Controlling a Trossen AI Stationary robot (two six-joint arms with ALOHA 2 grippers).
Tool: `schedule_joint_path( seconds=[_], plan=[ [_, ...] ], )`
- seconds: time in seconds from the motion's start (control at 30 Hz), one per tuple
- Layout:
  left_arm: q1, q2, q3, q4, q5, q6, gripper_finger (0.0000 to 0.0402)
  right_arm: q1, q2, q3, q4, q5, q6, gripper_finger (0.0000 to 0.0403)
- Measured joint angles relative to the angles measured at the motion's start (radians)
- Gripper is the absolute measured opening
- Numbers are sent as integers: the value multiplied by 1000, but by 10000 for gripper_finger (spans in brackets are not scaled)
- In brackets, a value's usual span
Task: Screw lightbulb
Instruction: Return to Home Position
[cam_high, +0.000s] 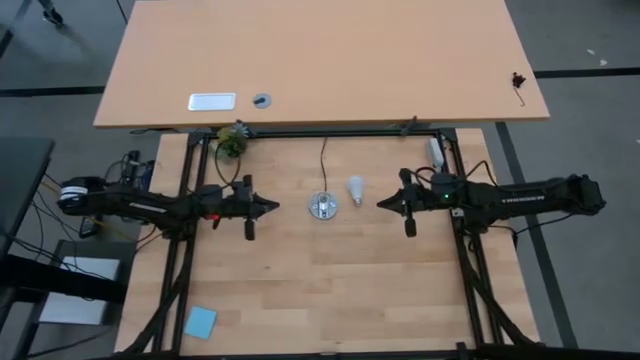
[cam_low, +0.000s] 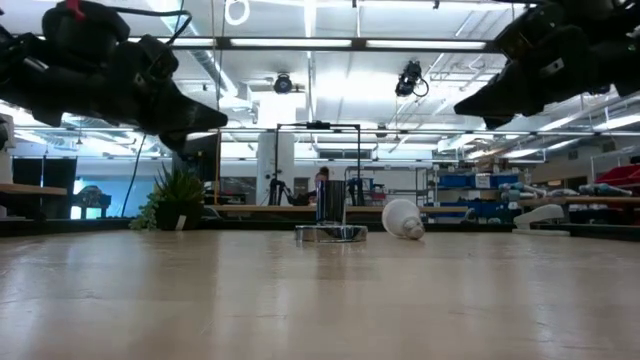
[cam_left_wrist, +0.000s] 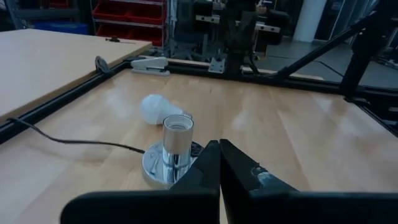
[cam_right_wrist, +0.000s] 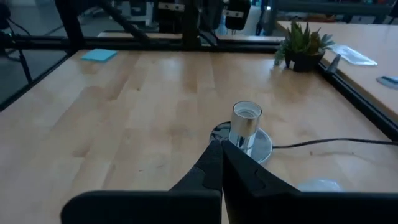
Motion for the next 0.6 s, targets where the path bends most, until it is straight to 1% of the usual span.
schedule_joint_path(
  seconds=[0.33, 0.47, 0.6],
  plan=[
    [0, -129, -101, -4, -5, -33, 3, -41, -143, -87, 5, -36, 14, 7],
    [0, -169, -104, -51, -7, -34, 3, -55, -203, -107, 8, -62, 23, 7],
    [0, -203, -104, -91, -5, -26, 3, -68, -263, -117, -36, -71, 24, 7]
  ],
)
